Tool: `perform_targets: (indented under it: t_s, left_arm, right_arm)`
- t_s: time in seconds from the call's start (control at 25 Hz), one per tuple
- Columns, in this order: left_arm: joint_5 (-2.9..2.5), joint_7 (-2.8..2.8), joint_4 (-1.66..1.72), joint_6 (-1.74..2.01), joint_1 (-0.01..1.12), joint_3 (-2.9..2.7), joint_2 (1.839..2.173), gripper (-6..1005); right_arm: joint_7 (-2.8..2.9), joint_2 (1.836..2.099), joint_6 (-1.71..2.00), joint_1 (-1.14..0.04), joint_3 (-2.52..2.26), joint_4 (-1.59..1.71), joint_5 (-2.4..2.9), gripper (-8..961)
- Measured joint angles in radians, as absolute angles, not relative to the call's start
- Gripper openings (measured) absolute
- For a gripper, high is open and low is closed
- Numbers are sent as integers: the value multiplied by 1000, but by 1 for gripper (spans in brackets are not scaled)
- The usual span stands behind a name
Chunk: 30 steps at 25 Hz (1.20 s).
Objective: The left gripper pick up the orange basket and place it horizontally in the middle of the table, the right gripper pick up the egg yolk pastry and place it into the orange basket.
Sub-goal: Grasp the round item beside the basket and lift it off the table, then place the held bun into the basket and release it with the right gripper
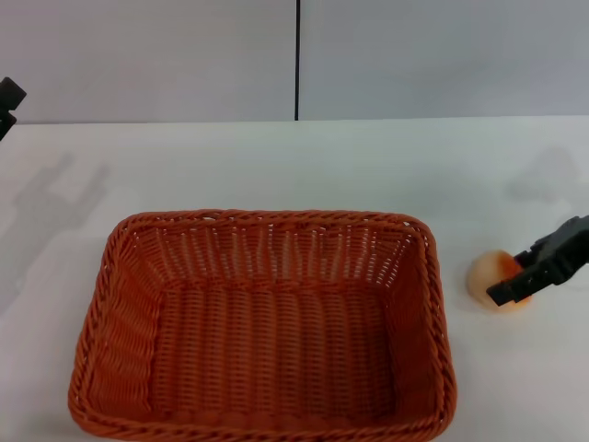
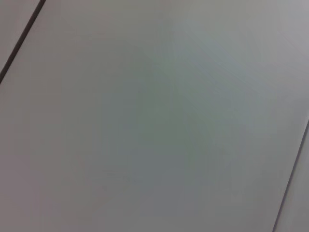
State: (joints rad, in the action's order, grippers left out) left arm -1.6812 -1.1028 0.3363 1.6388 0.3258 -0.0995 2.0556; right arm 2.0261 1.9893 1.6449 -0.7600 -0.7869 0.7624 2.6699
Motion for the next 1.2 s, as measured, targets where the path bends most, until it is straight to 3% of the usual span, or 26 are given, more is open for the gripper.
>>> perform_targets:
  t_s: [0.4,0.6,0.72,1.2]
  left_arm:
    - [-1682,-1107,331,1635,331,-98,2056,667]
    - [-1681,-1103,325,1626,331,-98,2055,667]
    - [-1681,-1103,325,1626,331,-98,2055,667]
    - [-1679,-1108,325,1632,330,-98,2056,667]
  right_arm:
    - [2036,2009,1614,-767,-835,789,2682,647]
    - [2036,2012,1620,-756,-833,806,2679,464]
    - [2034,2015,1620,-745,-818,831,2668,431]
    - [1930,2026,1685,-512,-738,1141,2009,317]
